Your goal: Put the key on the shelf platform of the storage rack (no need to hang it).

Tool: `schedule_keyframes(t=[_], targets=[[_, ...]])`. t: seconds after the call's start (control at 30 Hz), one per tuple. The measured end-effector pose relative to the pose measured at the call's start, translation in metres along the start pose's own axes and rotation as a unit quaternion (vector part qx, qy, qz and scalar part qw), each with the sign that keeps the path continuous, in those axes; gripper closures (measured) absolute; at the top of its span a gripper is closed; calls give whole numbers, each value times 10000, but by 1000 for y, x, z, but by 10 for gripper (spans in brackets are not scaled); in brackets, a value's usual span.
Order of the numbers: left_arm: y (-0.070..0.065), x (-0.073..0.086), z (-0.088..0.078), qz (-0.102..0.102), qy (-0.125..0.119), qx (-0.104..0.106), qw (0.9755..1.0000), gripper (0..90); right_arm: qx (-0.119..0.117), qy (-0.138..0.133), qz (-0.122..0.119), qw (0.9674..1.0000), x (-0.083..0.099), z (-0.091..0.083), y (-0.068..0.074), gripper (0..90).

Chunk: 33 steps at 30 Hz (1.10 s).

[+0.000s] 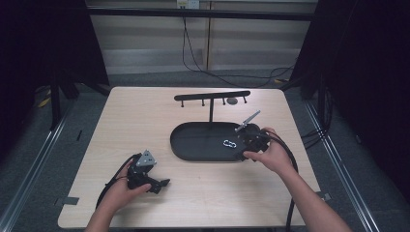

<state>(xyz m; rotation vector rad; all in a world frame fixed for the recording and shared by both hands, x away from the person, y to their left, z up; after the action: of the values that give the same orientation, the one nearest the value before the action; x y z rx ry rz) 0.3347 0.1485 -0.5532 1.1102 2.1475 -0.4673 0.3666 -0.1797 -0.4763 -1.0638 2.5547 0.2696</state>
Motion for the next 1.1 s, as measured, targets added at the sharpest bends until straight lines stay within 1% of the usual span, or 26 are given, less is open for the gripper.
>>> schedule_keyframes(t=[0.23,0.6,0.67,0.8,0.93,0.97,1.1], targets=[[0,0,0,-1,-2,0,10000,11,16,11,25,10000,8,-2,-1,288],[0,0,0,0,-1,-1,10000,11,-40,-19,85,10000,23,-3,0,284],[0,0,0,0,-2,-1,10000,11,-22,24,51,10000,26,-3,0,278],[0,0,0,0,-1,0,10000,11,-31,-20,28,10000,31,-4,1,279],[0,0,0,0,-1,0,10000,11,-58,-5,80,10000,37,-5,2,279],[0,0,0,5,-5,-7,10000,11,-57,-20,54,10000,38,-4,2,279],[0,0,0,3,-4,-6,10000,11,-56,4,71,10000,44,-4,2,277]])
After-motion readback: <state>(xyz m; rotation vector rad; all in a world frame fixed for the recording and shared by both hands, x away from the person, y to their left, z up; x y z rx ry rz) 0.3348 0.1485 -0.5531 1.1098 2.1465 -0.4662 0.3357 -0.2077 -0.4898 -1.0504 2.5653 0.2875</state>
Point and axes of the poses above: each handheld gripper's, and its own axes: z roughly forward along the jaws, x roughly out of its underside, y roughly to its left, the point moved 6 cm from there along z, roughly forward along the jaws, and after that the axes turned 1 degree about -x, right-handed, at the moved point
